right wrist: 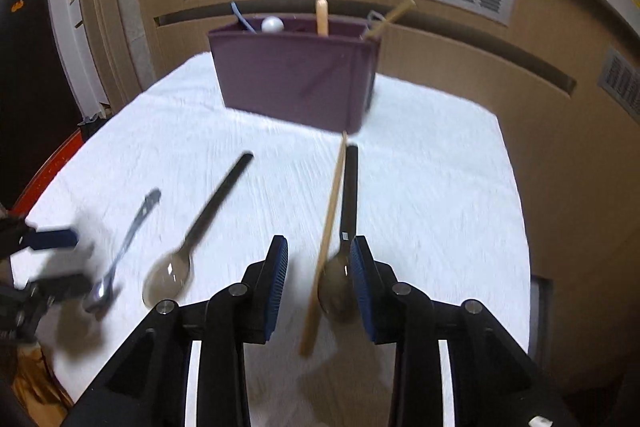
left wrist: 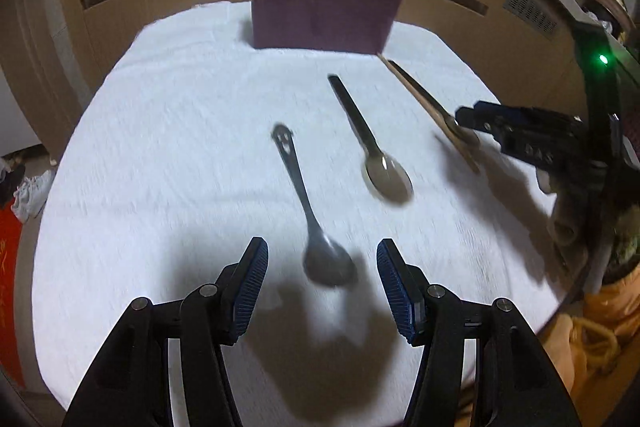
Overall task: Organize utensils
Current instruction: 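Withdraw both open tools from the caddy back over the table, then grasp the silver metal spoon with the left tool and lift it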
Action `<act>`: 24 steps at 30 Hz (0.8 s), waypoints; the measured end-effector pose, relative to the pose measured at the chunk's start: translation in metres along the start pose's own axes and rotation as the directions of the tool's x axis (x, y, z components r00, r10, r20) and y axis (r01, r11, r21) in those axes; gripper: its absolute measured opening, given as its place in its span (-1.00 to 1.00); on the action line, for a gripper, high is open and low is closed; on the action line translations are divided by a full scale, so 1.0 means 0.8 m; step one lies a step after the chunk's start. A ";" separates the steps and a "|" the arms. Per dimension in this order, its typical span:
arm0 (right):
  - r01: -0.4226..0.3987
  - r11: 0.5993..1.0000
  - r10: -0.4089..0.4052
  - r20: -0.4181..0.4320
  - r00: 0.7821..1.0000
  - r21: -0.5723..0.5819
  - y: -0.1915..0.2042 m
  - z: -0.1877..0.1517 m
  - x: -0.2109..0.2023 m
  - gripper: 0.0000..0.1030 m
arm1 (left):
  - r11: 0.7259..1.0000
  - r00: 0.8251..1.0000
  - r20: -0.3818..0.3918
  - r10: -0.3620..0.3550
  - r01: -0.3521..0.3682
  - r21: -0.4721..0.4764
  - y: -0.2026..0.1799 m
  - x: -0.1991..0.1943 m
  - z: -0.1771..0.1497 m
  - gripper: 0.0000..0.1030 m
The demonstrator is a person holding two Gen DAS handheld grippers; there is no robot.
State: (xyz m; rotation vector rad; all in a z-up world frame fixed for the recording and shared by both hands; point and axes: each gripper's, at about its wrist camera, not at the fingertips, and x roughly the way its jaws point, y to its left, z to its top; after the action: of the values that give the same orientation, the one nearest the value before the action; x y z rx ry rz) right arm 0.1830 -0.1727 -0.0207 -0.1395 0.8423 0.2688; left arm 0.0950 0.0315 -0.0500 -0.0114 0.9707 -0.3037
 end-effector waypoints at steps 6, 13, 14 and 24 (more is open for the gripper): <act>-0.025 0.999 0.026 -0.025 0.999 0.032 -0.001 -0.018 -0.001 -0.39 | 0.999 0.998 0.047 0.032 -0.033 0.029 -0.017 0.002 -0.025 0.12; -0.034 0.999 0.034 -0.006 0.999 0.012 0.008 -0.024 -0.015 -0.32 | 0.993 0.992 0.043 0.115 -0.114 -0.015 -0.014 0.024 -0.022 0.11; -0.032 0.999 0.032 -0.005 0.999 0.012 0.007 -0.024 -0.016 -0.32 | 0.993 0.992 0.042 0.121 -0.121 -0.010 -0.016 0.025 -0.021 0.11; -0.154 0.987 0.150 -0.072 0.986 -0.046 0.039 -0.038 -0.006 -0.22 | 0.987 0.984 0.076 0.160 -0.161 0.008 -0.020 0.029 -0.016 -0.43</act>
State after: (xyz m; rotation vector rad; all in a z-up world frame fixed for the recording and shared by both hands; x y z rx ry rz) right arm 0.1491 -0.1510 -0.0376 -0.1332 0.9156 0.4314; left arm 0.0923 0.0116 -0.0739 0.0682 0.8892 -0.1605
